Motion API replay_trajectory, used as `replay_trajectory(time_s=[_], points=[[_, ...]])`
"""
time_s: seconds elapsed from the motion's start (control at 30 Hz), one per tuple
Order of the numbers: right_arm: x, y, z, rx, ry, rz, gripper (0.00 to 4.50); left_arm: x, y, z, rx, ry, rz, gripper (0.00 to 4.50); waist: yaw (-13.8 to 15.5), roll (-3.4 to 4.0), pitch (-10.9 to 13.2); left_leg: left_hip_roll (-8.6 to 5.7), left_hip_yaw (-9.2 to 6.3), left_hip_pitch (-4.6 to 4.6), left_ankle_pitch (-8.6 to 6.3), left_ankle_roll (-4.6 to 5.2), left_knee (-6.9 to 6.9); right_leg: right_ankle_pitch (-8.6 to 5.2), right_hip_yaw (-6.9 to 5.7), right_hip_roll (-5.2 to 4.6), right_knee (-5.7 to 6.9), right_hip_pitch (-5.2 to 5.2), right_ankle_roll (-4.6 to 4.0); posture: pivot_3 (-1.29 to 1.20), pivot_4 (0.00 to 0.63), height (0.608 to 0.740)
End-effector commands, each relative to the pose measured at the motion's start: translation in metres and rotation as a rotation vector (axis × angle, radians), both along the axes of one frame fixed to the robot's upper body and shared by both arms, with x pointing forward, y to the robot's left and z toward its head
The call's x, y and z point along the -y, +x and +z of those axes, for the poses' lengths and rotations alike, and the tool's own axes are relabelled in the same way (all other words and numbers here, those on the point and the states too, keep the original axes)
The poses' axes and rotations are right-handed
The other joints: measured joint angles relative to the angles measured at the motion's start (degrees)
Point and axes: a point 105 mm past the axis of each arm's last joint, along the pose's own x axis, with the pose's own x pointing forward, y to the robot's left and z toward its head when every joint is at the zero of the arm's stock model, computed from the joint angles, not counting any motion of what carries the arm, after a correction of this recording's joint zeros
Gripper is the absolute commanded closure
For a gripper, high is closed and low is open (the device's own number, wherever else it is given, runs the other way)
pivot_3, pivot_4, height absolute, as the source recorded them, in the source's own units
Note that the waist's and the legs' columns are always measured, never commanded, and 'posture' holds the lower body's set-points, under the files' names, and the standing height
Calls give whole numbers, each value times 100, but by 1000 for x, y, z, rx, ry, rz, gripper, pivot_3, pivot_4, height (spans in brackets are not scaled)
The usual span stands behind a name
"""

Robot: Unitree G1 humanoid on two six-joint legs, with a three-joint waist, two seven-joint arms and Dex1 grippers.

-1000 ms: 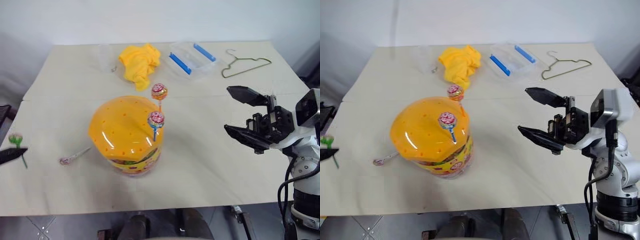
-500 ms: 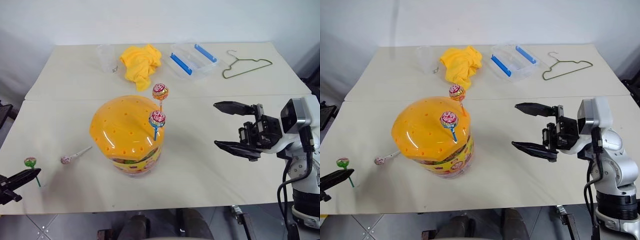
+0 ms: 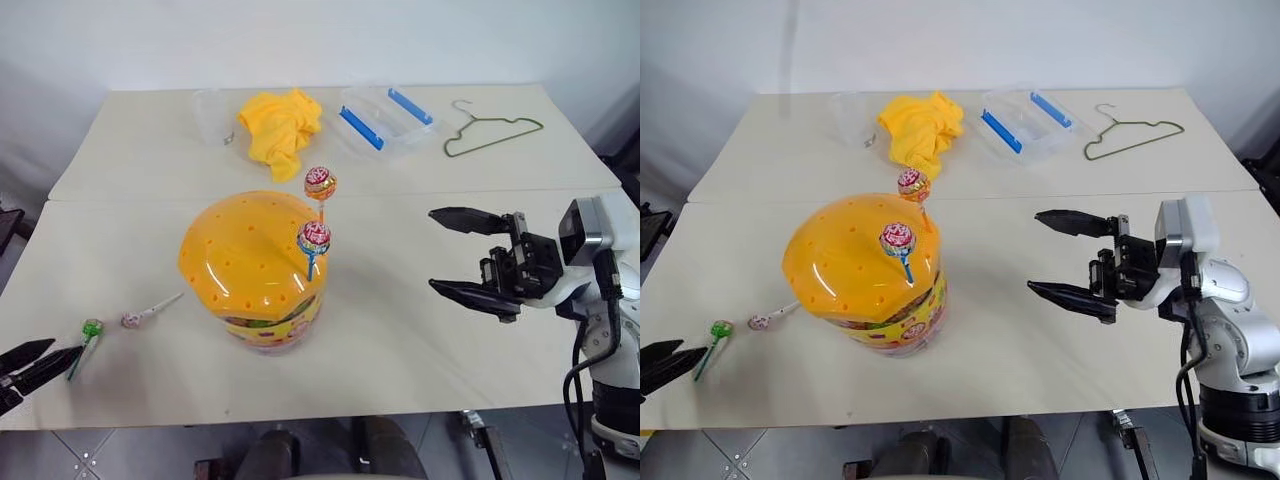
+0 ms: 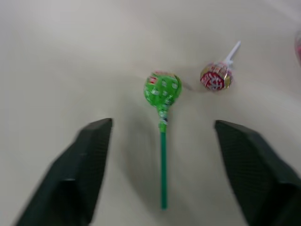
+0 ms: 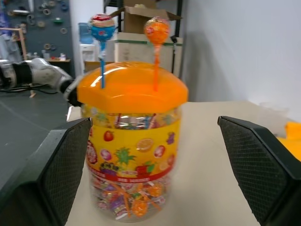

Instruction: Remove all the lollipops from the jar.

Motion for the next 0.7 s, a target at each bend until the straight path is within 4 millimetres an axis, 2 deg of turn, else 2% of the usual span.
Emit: replay_trajectory(time_s=[0.03, 0.13, 0.2, 0.27, 0.33, 0.4, 0.5, 0.7], points=[[21, -5, 13, 26, 17, -77, 0, 27, 7, 75, 317, 52, -174, 65, 81, -1, -1, -1, 0, 0, 0, 0, 2, 0, 0, -2, -3, 1, 0, 0, 150, 740], [34, -12, 5, -3, -22, -98, 0, 61, 10, 101, 390, 69, -311, 65, 106, -3, -3, -2, -3, -1, -1, 2, 3, 0, 0, -5, -2, 6, 0, 0, 150, 740], [33, -16, 5, -15, -25, -73, 0, 89, 11, 114, 460, 58, -439, 65, 84, 3, 0, -3, 0, -1, -2, 5, 3, 1, 3, -4, 3, 7, 2, 0, 150, 740], [25, -19, 9, -19, -15, -30, 0, 109, 9, 117, 479, 43, -545, 65, 31, 4, 1, -1, 6, 1, -2, 4, 3, 2, 4, -2, 4, 6, 3, 0, 150, 740], [10, -18, 17, -12, 5, 30, 0, 124, 10, 110, 443, 17, -634, 65, -60, 20, 6, 2, 13, 8, -2, 3, 3, 2, 8, 0, 5, 6, 3, 0, 150, 740], [-6, -13, 22, -19, 4, 66, 0, 132, 9, 106, 435, 2, -699, 65, -126, 26, 8, 4, 25, 21, -1, -1, -1, 2, 17, 5, 5, 5, 2, 0, 150, 740], [-29, -3, 31, -43, 14, 92, 0, 133, 12, 105, 442, -20, -710, 65, -167, 27, 9, 18, 19, 26, -1, -13, -5, -4, 9, 14, 9, 4, -7, 0, 150, 740], [-71, 6, 35, -85, -25, 169, 0, 141, 16, 109, 530, -56, -730, 65, -162, 26, 8, 14, 8, 5, -3, -11, -1, -3, -4, 11, 11, -1, -5, 0, 150, 740]])
